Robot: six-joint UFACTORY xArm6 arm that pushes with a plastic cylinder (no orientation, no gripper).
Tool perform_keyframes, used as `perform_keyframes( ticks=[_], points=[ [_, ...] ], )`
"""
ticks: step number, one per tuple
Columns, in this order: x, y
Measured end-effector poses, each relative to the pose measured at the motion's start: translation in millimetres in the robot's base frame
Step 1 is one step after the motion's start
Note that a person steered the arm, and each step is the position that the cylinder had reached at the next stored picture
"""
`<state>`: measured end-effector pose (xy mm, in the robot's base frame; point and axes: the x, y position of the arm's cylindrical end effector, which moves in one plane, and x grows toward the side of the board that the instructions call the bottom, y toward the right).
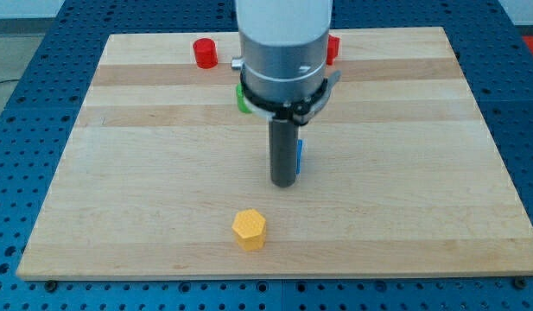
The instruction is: Place the blue cube below the green circle
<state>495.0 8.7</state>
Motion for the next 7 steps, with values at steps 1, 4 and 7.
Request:
perform_keyframes(
  ticks=[1, 4, 7],
  points=[
    [-12, 5],
    [-51, -22],
    [32, -58]
  ],
)
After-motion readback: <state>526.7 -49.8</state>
